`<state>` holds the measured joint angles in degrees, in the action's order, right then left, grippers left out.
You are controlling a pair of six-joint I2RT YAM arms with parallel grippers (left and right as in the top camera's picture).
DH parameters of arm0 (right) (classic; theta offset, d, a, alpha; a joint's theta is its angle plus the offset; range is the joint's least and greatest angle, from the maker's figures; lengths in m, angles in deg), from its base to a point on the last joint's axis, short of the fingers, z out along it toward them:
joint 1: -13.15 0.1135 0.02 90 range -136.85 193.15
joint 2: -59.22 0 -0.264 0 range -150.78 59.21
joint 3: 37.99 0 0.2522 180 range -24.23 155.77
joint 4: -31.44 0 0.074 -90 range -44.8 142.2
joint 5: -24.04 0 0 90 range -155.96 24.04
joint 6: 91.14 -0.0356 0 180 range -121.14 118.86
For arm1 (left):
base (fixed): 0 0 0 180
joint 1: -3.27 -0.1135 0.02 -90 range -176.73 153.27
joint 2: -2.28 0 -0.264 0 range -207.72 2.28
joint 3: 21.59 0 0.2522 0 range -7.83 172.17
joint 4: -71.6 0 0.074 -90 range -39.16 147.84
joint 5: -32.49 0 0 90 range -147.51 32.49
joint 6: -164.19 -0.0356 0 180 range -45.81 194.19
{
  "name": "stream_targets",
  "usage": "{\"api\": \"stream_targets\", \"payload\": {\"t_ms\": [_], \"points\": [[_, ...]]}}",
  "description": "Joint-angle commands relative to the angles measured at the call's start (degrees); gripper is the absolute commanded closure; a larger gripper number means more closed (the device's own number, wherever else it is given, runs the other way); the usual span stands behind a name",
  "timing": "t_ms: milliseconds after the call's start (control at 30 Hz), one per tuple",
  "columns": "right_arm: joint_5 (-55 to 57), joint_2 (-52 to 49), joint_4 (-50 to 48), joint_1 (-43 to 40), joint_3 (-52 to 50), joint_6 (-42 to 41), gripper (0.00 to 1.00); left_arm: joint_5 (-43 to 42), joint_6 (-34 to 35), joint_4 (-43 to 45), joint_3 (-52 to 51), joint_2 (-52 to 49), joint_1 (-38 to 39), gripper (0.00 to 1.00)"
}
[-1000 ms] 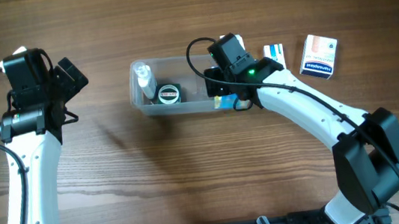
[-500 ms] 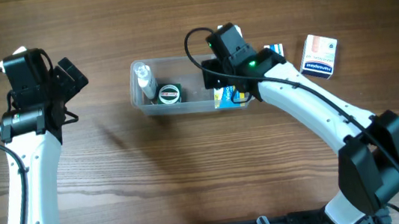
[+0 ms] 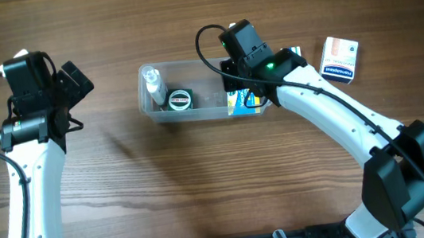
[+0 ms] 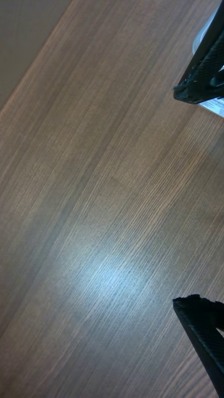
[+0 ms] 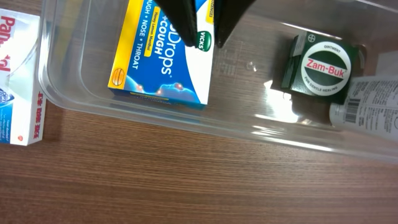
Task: Pack container
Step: 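Lower the box into the container and open the right gripper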
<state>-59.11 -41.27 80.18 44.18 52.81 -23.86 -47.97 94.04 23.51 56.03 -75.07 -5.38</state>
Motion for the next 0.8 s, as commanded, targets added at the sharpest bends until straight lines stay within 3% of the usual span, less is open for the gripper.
{"api": "stream_targets", "payload": {"t_ms": [0, 267, 767], "points": [[-0.5, -4.3, -0.6, -0.3, 0.9, -1.5, 0.93, -0.1, 0.1, 0.2, 0.8, 0.5, -0.3, 0.0], [1.8, -9.4, -1.5, -0.3, 0.9, -3.4, 0.96, -0.1, 0.1, 0.2, 0.8, 0.5, -0.3, 0.0], [2.8, -9.9, -4.1, -0.9, -1.6, -3.3, 0.96, -0.1, 0.1, 0.2, 0.8, 0.5, -0.3, 0.0]]}}
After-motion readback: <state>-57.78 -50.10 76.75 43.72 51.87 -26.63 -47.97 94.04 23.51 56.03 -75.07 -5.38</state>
